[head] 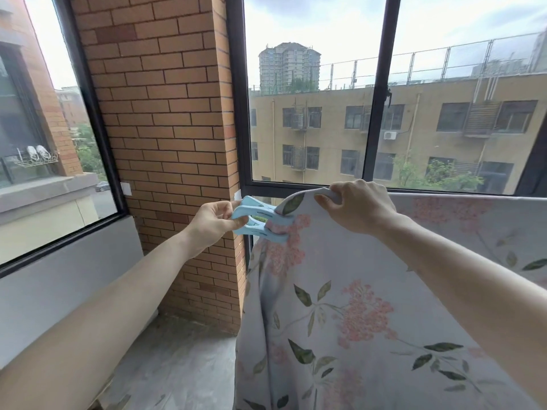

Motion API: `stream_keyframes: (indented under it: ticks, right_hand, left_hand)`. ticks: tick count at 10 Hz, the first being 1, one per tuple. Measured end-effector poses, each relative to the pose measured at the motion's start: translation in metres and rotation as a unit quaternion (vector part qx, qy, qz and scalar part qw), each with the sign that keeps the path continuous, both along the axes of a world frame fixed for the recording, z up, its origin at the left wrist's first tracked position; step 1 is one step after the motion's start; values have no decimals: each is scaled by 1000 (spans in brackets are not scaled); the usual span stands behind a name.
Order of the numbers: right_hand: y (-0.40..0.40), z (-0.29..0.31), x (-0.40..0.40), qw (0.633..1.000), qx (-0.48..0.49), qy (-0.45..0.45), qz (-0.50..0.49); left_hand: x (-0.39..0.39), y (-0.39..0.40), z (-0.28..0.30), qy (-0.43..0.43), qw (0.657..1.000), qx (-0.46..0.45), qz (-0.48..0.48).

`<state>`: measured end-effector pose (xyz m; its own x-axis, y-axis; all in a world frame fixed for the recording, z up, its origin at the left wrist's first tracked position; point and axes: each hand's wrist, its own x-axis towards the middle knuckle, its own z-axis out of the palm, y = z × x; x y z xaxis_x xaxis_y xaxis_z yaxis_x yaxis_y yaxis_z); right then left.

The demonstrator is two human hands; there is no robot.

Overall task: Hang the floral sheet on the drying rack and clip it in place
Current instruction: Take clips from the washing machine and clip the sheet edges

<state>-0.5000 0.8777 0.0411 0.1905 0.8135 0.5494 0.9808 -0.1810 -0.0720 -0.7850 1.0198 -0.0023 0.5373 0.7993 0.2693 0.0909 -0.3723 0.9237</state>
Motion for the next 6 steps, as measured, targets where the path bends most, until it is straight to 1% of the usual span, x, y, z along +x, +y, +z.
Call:
stream_keyframes:
  ticks: [1,2,3,4,5,6]
  right_hand:
    - [-1,0,-1,1000,11,-7,-4]
    - [-1,-2,-2,1000,21,-12,-2]
    - [-5,-2,0,999,29,-26,-13]
    - [-7,-9,-1,999,34,-35,-8]
    - [-7,-10,1,999,25,-27,3]
    - [-17,-19,-3,998,56,-4,40]
  left_hand:
    - [-2,-5,-7,3,998,49,48]
    - [-4,-14,-17,8,988,112,108]
    - [-7,-24,-17,28,978,169,119]
    - [-16,-35,-21,67,968,218,110]
    - [-23,-48,-21,100,958,240,120]
    - [-29,-65,-26,95,952,265,117]
